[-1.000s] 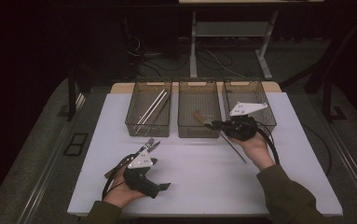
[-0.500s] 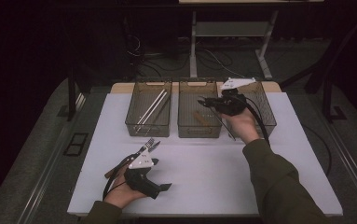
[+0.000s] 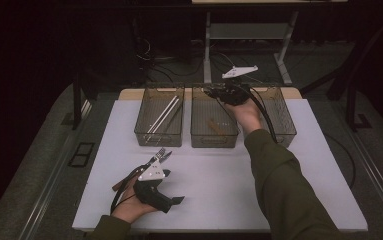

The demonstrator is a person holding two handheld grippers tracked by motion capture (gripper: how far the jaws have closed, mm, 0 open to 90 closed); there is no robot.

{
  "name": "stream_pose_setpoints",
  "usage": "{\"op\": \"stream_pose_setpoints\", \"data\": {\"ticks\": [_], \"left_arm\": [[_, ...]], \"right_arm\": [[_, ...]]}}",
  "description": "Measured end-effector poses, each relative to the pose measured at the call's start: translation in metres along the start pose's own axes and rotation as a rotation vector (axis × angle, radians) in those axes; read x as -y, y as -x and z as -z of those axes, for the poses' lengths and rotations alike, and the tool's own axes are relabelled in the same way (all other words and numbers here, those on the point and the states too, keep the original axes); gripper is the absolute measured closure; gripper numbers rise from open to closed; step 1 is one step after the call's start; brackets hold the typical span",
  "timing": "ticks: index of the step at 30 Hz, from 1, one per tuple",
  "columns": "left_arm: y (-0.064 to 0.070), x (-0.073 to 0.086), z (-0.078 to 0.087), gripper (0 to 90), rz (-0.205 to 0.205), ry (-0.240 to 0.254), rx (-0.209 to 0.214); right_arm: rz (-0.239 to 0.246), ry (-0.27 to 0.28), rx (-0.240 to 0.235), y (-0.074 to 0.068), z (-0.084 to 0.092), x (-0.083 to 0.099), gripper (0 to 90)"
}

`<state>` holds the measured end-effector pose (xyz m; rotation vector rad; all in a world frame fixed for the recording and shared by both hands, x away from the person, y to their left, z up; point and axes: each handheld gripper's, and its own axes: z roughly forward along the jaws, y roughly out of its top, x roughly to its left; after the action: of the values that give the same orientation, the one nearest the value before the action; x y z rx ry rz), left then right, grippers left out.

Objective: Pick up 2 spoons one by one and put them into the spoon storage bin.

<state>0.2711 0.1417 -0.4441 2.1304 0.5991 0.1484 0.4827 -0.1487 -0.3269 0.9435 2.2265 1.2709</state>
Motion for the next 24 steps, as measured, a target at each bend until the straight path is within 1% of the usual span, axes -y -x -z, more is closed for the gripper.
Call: {"op": "stream_pose_setpoints", "data": {"ticks": [1,3,6,11,13,15,16,17,18,20,22,24], "left_arm": [[0.000,0.000,0.000,0.0,0.001,0.001,0.000],[0.000,0.000,0.000,0.0,0.001,-0.001,-0.001],[0.000,0.000,0.000,0.0,-0.002,-0.002,0.000],[0.000,0.001,0.000,0.0,-0.001,-0.002,0.003],[0.001,0.001,0.000,0.0,-0.002,-0.004,0.004],[0.001,0.001,0.000,0.0,-0.007,-0.007,0.003],[0.001,0.001,-0.001,0.0,-0.007,-0.006,0.004],[0.001,0.001,-0.001,0.0,-0.007,-0.006,0.004],[0.001,0.001,-0.001,0.0,-0.007,-0.007,0.004],[0.001,0.001,-0.001,0.0,-0.009,-0.010,0.005],[0.001,0.001,-0.001,0.0,-0.009,-0.011,0.005],[0.001,0.001,-0.001,0.0,-0.011,-0.011,0.005]], "right_arm": [[-0.001,0.002,0.008,0.001,-0.003,0.000,88.4],[-0.016,0.003,0.009,0.003,-0.008,0.001,88.3],[-0.014,-0.001,0.021,0.004,-0.016,0.005,88.3],[-0.003,-0.055,0.033,0.000,-0.030,0.017,88.2],[-0.009,-0.077,0.038,-0.001,-0.033,0.021,87.5],[0.002,-0.097,0.040,-0.002,-0.035,0.025,87.3],[-0.005,-0.107,0.034,-0.002,-0.035,0.026,83.2],[-0.013,-0.104,0.031,-0.001,-0.034,0.027,77.0],[-0.017,-0.101,0.034,-0.001,-0.033,0.027,75.3],[-0.031,-0.089,0.009,0.000,-0.029,0.027,67.1],[-0.041,-0.078,0.012,-0.001,-0.024,0.027,61.4],[-0.060,-0.070,-0.020,0.000,-0.020,0.027,55.1]]}}
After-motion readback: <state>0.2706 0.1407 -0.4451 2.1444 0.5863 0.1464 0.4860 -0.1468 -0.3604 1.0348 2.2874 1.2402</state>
